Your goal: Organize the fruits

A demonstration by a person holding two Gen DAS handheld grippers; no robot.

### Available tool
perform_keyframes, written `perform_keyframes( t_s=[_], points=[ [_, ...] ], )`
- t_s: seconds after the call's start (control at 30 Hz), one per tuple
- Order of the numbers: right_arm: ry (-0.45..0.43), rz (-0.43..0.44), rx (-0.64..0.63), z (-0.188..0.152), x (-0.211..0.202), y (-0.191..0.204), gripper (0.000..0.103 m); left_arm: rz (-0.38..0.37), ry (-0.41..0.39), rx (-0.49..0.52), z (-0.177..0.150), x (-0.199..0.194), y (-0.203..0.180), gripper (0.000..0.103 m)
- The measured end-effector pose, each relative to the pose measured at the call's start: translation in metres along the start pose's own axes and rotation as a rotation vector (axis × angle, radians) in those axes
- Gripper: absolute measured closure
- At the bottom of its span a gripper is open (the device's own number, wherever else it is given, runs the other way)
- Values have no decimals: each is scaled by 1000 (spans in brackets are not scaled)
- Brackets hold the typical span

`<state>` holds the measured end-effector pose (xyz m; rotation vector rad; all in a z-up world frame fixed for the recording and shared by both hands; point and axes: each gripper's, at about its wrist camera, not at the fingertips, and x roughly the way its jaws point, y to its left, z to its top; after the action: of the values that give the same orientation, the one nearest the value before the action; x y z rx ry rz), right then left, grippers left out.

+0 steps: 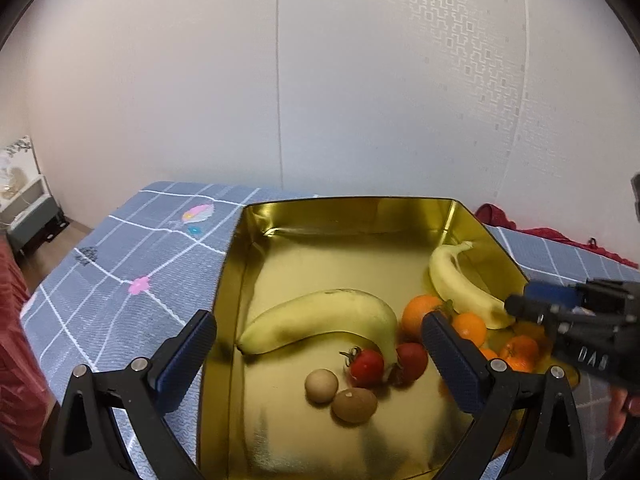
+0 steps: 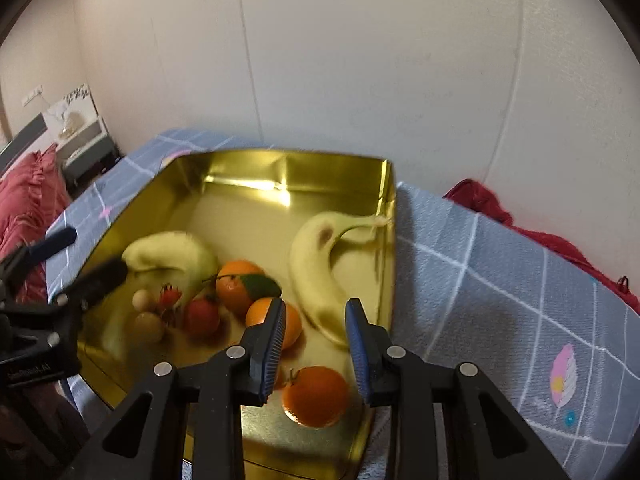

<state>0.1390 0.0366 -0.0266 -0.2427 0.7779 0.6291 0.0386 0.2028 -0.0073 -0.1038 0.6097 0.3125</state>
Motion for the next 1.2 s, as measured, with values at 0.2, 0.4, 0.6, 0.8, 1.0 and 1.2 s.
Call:
perform_keyframes(
  t_s=[0.2, 0.4, 0.6, 0.8, 1.0, 1.2],
  points=[
    [57, 28, 31, 5, 28, 3, 72, 101, -3, 75, -1, 1, -12, 0],
    [20, 42, 15, 12, 31, 19, 72, 142, -43, 110, -2, -8, -19, 0],
    [-101, -34, 5, 6, 0, 27, 72, 126, -31, 67, 1, -12, -12, 0],
    [-151, -86, 10, -2, -17, 37, 67, 115, 8, -30, -3, -21, 0, 0],
    [-174, -101, 62, -16, -33, 36, 64, 160, -39, -66, -14, -39, 5, 0],
    [-213, -112, 154, -34, -55, 32, 52, 158, -84, -15, -19, -55, 0, 0]
  ],
)
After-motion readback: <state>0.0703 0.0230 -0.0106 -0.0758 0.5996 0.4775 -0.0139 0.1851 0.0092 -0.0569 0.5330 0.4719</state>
